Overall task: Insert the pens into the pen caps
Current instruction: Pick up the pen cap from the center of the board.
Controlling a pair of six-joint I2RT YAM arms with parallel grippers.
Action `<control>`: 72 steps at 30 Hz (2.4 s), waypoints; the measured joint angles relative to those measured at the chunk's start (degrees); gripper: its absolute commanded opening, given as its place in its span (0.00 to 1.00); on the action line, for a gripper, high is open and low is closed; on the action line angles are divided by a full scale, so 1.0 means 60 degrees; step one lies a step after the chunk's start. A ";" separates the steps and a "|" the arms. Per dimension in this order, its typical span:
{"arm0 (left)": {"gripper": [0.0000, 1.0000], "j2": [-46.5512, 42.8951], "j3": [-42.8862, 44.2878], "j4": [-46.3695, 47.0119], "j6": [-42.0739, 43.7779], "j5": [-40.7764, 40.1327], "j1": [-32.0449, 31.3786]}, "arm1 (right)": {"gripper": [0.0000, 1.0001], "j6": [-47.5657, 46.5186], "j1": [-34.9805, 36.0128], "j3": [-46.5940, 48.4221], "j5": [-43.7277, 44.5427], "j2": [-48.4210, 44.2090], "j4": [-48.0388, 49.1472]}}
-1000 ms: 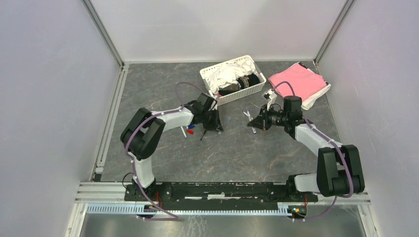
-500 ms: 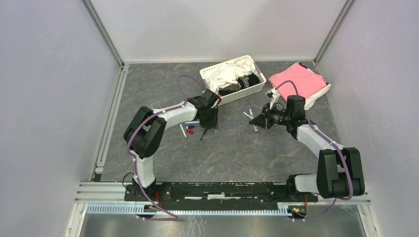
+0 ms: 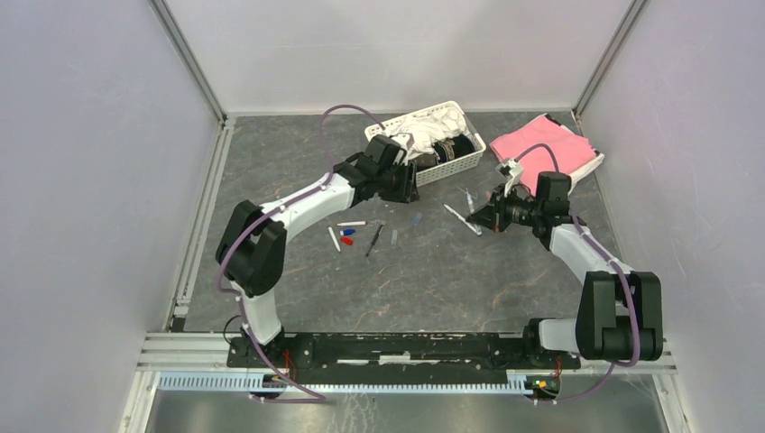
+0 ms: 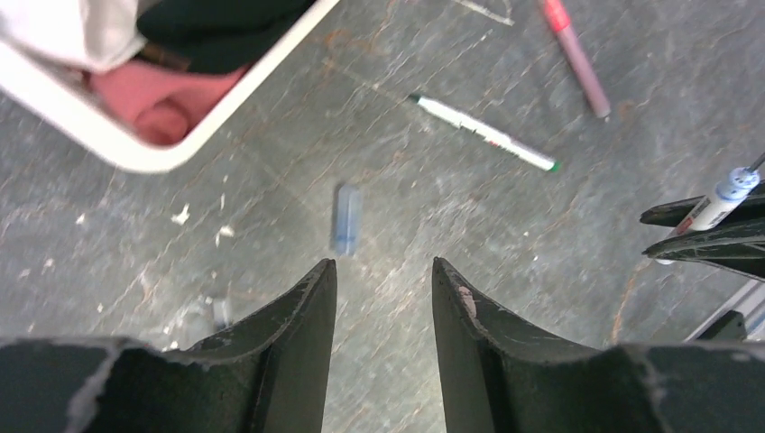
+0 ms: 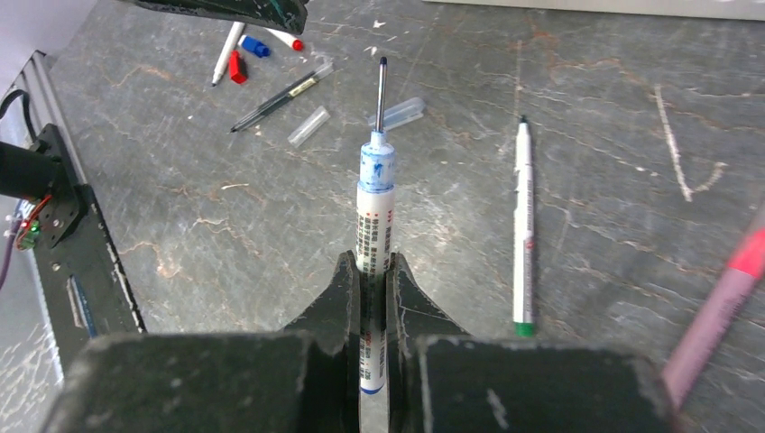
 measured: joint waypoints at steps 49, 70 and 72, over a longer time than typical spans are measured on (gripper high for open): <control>0.46 0.3548 0.2834 -0.2127 0.1377 -0.0535 -0.0820 | 0.00 -0.0627 -0.0525 0.0270 0.0004 0.0663 -0.0729; 0.43 0.3588 0.2965 -0.2554 0.1687 -0.1683 -0.1304 | 0.00 -0.0619 -0.0525 0.0270 -0.0131 0.0557 -0.0641; 0.43 0.3646 0.3049 -0.2623 0.1687 -0.1810 -0.1333 | 0.00 -0.0623 -0.0525 0.0270 -0.0131 0.0525 -0.0645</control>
